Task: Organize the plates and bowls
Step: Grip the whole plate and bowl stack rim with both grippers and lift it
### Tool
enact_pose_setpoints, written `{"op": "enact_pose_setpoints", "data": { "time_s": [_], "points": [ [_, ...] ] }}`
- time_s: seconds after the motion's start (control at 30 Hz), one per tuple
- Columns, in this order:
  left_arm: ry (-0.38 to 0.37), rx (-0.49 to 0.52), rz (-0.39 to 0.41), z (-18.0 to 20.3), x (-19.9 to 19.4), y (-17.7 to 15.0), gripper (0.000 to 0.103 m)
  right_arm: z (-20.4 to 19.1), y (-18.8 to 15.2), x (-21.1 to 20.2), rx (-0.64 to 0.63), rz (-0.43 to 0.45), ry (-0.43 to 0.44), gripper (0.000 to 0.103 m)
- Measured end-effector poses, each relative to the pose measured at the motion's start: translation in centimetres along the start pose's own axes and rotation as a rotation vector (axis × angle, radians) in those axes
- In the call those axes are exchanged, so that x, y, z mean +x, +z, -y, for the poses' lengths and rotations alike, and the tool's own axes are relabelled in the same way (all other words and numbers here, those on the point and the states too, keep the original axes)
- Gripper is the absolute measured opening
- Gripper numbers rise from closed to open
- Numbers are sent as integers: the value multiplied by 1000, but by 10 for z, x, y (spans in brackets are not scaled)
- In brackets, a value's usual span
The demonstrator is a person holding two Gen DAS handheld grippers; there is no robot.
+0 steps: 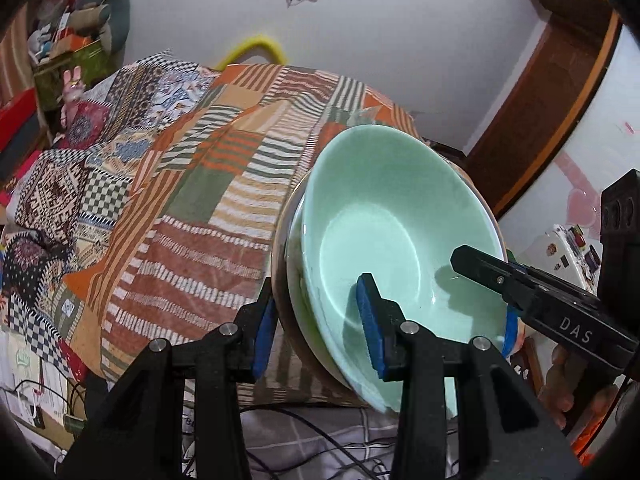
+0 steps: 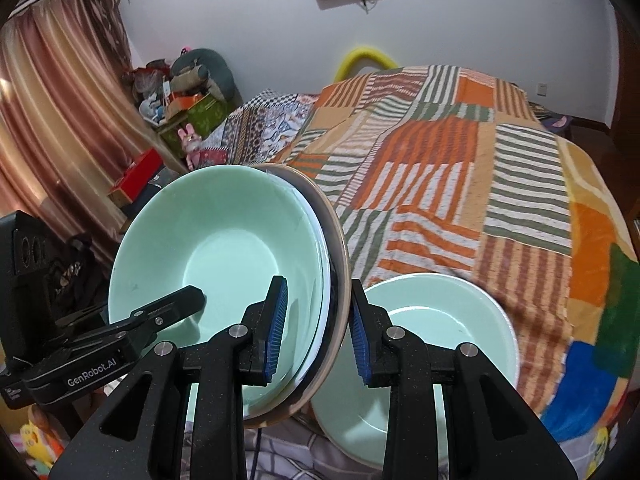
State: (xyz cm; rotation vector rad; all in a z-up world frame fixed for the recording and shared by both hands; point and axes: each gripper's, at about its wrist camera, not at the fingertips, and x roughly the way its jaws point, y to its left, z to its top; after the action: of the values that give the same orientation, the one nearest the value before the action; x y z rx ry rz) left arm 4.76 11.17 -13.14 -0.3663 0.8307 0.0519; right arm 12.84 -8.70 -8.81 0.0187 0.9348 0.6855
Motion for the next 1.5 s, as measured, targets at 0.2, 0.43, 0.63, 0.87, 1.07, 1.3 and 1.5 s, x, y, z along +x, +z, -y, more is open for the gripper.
{"op": "enact_pose_setpoints", "data": {
  "time_s": [0.2,0.43,0.63,0.87,1.07,1.3,1.5],
  "points": [
    [-36,40,-8,21,4,0,39,15,-5,-17,30,24,-31,27],
    [-71,78,-33,41,13,-4,39,30,-11,-29,68,29,-69,27],
    [-93,104,-69,54,27,-7,39,44,-20,-36,100,19,-97,27],
    [-101,122,-117,65,45,-12,39,61,-29,-36,137,-4,-116,27],
    [-105,129,-170,69,63,-16,39,70,-39,-33,171,-33,-122,27],
    [-102,139,-219,74,84,-20,39,82,-46,-26,205,-68,-130,27],
    [-87,144,-254,74,98,-22,40,88,-52,-19,227,-96,-126,27]
  ]
}}
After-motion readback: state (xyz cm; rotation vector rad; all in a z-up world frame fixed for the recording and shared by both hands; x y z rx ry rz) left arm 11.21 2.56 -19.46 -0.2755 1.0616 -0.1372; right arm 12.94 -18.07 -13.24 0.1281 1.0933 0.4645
